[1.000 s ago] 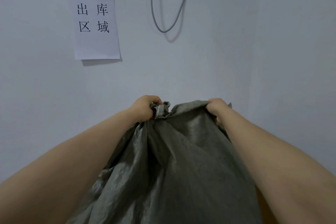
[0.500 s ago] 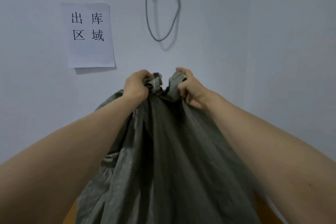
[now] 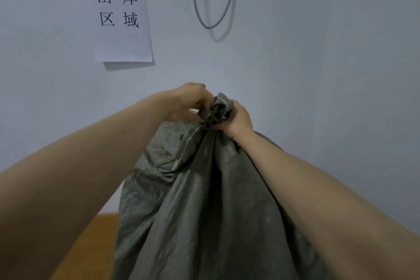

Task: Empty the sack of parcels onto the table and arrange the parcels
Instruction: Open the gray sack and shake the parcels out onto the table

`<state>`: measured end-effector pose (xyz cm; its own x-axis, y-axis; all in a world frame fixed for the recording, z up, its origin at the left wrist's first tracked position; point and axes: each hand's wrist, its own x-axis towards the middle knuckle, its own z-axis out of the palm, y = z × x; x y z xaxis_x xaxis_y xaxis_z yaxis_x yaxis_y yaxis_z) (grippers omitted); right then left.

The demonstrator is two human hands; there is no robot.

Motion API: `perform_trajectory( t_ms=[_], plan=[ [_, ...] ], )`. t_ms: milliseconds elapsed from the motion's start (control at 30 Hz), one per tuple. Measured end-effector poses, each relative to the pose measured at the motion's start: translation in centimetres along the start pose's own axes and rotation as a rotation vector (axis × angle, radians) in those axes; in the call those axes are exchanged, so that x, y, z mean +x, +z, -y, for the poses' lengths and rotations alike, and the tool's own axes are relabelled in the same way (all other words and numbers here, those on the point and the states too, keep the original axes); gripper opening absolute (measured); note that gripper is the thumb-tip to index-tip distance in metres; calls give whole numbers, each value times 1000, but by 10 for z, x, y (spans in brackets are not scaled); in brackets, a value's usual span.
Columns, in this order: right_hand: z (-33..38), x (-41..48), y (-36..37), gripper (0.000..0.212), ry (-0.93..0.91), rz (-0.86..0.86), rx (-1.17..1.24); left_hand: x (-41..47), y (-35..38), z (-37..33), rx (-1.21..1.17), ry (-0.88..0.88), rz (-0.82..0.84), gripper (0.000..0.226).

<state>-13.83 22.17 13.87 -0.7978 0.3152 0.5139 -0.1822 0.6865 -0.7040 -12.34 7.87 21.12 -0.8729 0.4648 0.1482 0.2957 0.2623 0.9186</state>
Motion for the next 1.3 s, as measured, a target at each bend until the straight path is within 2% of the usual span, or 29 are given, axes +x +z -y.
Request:
perform_trajectory(
  t_ms=[33,133,200,233,300,367,433,500,567,667,733,867,967,1100,1167,1233,1300],
  plan=[
    [-7,2,-1,63,43,-16,68,-2,-11,2,59,2,29,30],
    [-22,4,-12,57,153,-114,270,-11,-40,23,352,-145,211,107],
    [-25,3,-19,51,187,-131,360,-16,-44,46,551,-254,281,133],
    [-25,2,-22,49,193,-124,401,-16,-40,60,670,-260,270,138],
    [-22,-2,-26,46,179,-92,453,-12,-25,86,854,-193,141,123],
    [-19,-7,-30,44,166,-54,459,-2,-8,101,903,-54,-18,77],
    [-20,-9,-33,44,164,-35,458,8,-1,97,786,8,-165,39],
    [-22,-8,-38,43,174,-39,466,17,-5,80,495,-18,-334,26],
    [-21,-4,-42,41,189,-56,482,23,-16,51,125,-35,-448,23],
    [-14,6,-51,42,207,-146,565,26,-40,-1,-358,35,-585,37],
    [-11,13,-59,44,190,-214,614,27,-51,-30,-551,96,-662,38],
    [-19,14,-61,50,250,-165,580,26,-43,-24,-563,66,-610,39],
    [-16,13,-58,48,287,-124,579,24,-31,3,-394,8,-594,34],
    [15,28,-63,41,185,-148,731,28,-35,-19,-387,113,-642,35],
    [22,27,-60,44,146,-149,755,27,-28,-27,-352,149,-620,34],
    [14,22,-52,62,110,-71,800,28,-13,-17,-321,111,-551,27],
    [0,19,-41,101,99,138,845,27,4,0,-334,59,-467,19]
  ],
)
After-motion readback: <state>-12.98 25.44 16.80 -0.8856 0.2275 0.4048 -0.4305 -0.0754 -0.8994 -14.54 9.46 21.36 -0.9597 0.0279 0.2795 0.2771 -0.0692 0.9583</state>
